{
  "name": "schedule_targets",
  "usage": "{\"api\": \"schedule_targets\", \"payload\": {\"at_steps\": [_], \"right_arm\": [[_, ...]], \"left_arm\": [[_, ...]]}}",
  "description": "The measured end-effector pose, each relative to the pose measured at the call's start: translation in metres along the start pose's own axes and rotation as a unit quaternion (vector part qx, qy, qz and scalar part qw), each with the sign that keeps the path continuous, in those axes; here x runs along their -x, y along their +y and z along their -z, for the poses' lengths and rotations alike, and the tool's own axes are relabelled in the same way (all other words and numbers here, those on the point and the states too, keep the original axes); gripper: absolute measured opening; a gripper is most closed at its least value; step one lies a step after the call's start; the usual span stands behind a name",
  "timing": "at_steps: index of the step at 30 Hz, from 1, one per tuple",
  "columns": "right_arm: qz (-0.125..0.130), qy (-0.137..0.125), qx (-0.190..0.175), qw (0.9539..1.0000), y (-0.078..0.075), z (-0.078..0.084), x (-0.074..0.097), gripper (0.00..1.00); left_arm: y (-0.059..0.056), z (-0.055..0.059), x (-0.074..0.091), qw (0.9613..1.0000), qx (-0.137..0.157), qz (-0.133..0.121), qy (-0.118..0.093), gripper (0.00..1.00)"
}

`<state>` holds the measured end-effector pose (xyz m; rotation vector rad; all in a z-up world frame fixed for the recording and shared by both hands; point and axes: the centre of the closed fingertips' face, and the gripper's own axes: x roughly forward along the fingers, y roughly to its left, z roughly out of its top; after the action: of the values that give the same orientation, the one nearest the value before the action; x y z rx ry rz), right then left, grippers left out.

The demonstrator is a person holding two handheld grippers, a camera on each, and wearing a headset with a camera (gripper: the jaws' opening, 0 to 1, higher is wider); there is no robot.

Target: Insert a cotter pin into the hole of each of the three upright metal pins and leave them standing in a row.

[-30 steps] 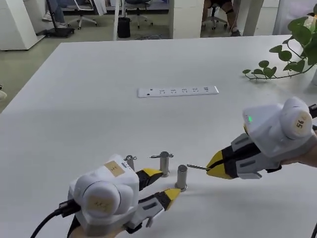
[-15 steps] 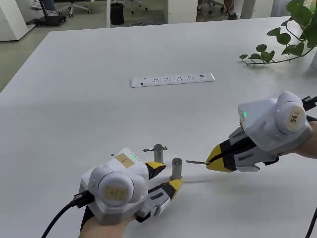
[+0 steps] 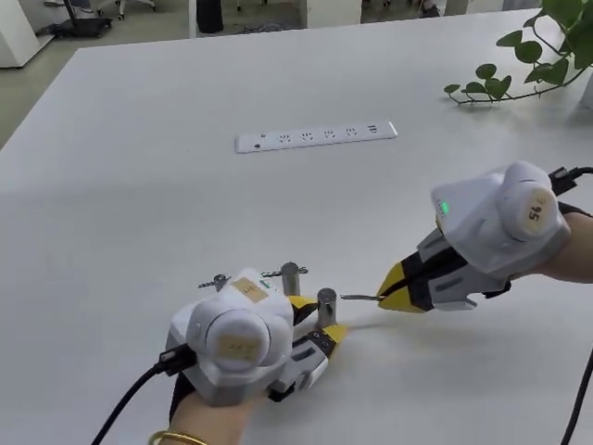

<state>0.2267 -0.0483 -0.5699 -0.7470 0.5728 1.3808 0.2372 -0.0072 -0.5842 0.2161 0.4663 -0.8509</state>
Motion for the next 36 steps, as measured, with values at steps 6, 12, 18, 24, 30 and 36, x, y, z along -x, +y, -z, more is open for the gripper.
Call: {"api": "schedule_targets", "payload": {"at_steps": [6,12,18,24,30,36], "right_arm": [[-0.004,-0.002,0.003,1.0,-0.0007,-0.0026,-0.0018,0.0],[-0.006,-0.001,0.01,0.9999,-0.0019,-0.0043,-0.0049,0.0],[-0.007,0.005,0.019,0.9998,-0.0052,-0.0028,-0.0065,0.0],[-0.004,0.011,0.032,0.9994,-0.0063,-0.0049,-0.0058,0.0],[-0.004,0.017,0.044,0.9989,-0.0071,-0.0073,-0.0049,0.0],[-0.006,0.025,0.059,0.9979,-0.0092,-0.008,-0.0053,0.0]], "left_arm": [[-0.0003,0.0006,-0.0021,1.0,0.002,-0.004,0.002,0.18],[0.001,0.0012,-0.0037,1.0,0.007,-0.006,0.001,0.15],[0.0025,0.0002,-0.005,0.9999,0.01,-0.008,-0.002,0.11],[0.0032,0.0017,-0.0065,1.0,0.008,-0.005,-0.002,0.11],[0.0029,0.0028,-0.0072,1.0,-0.007,-0.005,-0.001,0.1],[0.0034,0.0041,-0.0081,1.0,-0.007,-0.006,0.001,0.1]]}}
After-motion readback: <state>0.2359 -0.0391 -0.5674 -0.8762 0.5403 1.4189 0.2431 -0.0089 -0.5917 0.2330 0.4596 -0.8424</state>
